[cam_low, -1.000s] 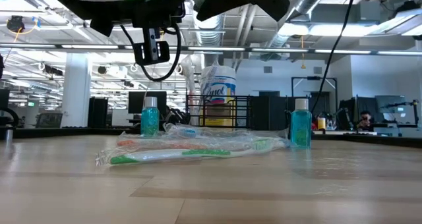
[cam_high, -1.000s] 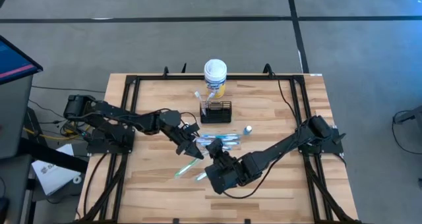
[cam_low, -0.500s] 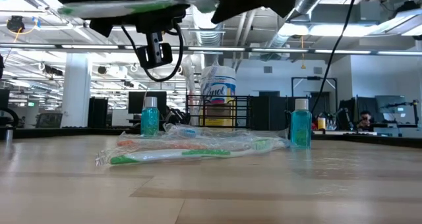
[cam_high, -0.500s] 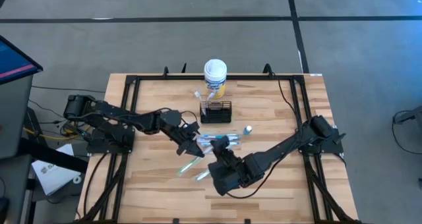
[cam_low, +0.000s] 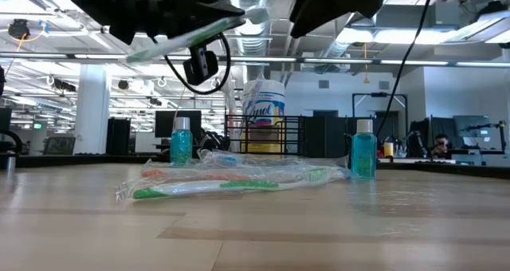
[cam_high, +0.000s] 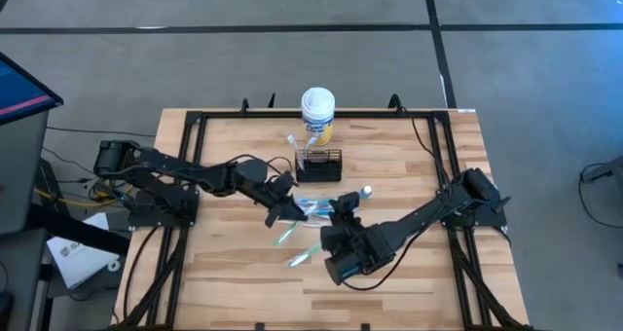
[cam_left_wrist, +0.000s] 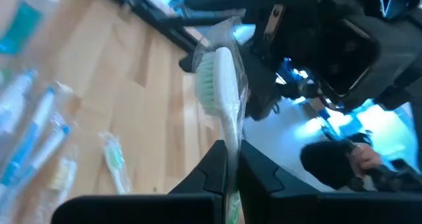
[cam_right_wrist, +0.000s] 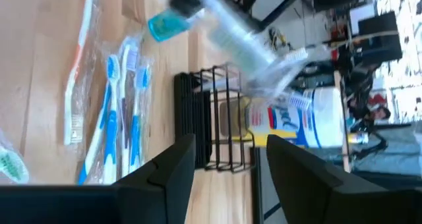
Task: Pick & Place toothbrushing station
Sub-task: Put the green toothbrush into the black wire organizer
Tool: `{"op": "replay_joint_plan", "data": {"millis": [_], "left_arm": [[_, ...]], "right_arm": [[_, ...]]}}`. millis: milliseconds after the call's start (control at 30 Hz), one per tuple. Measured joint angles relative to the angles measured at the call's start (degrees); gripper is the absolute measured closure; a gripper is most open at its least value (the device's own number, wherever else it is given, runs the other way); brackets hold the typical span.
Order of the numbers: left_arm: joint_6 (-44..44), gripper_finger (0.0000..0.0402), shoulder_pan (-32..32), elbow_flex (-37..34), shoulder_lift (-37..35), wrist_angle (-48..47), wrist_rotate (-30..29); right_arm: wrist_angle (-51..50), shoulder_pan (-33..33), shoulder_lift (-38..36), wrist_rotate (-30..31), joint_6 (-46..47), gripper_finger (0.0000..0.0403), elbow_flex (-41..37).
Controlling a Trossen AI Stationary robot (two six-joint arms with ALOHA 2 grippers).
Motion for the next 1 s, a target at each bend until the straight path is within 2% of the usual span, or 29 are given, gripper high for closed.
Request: {"op": "replay_joint_plan", "data": {"millis": [200, 433, 733, 1000], "left_arm": [[5.91, 0.0395, 0.28, -0.11, -4.64, 0.16, -5.11], [16.02, 0.0395, -0.2, -0.09, -9.85, 0.28, -19.25], [26.26, 0.0395, -3.09, -0.24, -10.06, 3.76, -37.24], [31.17, 0.0395, -3.38, -10.81, -10.0, 26.31, -43.55]], "right_arm": [[-5.88, 0.02, 0.0, -1.07, 7.77, 0.0233, 0.0], [-7.55, 0.04, 0.01, -1.32, 12.32, 0.023, 0.0], [-7.66, 0.04, 0.01, -1.32, 14.55, 0.0236, 0.0], [-7.61, 0.09, 0.02, -1.25, 15.08, 0.0239, 0.0]]}}
